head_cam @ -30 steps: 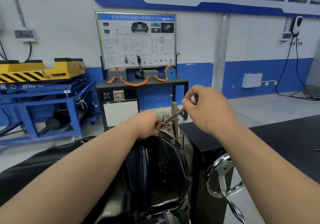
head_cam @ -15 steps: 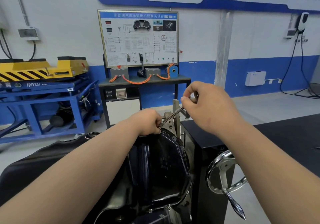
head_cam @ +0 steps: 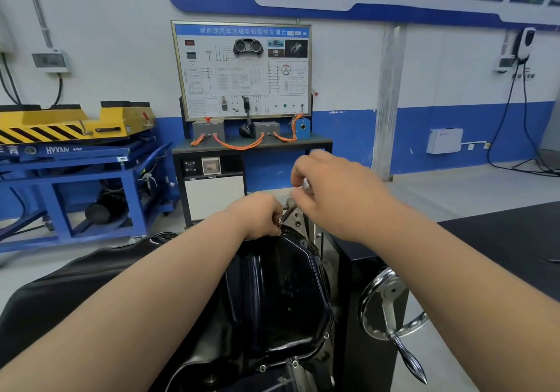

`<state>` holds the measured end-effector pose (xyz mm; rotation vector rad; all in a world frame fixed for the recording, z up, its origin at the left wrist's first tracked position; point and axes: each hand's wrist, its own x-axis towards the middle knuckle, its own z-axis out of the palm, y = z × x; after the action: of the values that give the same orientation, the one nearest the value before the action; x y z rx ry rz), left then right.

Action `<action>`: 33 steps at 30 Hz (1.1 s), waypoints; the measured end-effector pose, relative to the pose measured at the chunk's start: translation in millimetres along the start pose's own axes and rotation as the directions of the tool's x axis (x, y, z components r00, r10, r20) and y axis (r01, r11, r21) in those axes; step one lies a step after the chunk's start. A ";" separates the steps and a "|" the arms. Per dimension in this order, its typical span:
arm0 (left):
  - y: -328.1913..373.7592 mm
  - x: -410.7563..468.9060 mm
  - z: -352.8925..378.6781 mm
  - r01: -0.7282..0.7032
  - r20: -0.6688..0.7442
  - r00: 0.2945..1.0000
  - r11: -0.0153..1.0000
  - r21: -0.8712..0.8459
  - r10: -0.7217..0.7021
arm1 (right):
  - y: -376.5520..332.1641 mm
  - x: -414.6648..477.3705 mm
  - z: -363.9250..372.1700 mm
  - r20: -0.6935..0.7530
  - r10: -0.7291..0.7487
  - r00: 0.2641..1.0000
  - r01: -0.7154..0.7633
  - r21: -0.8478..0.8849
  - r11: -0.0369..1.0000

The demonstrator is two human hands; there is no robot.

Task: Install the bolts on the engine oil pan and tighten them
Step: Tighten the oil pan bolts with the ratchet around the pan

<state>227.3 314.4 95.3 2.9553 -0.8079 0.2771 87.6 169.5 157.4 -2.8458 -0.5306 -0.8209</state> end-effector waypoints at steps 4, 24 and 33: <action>-1.2 -2.2 0.8 -0.033 0.033 0.999 0.999 -0.002 0.033 | -15.6 5.2 -6.4 0.167 -0.097 0.981 0.096 0.017 0.995; 1.3 -16.7 -4.2 0.003 0.143 0.990 0.997 -0.074 0.008 | -32.1 -8.2 0.2 0.085 0.017 0.996 -0.009 -0.100 0.995; -0.3 -22.1 -7.9 0.017 0.097 0.995 1.000 -0.011 -0.016 | -41.1 6.0 9.6 -0.024 0.050 0.998 -0.055 -0.278 0.959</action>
<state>207.5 326.5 98.9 2.9828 -0.7924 0.1279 81.9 211.6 153.7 -3.0868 -0.3600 -0.9808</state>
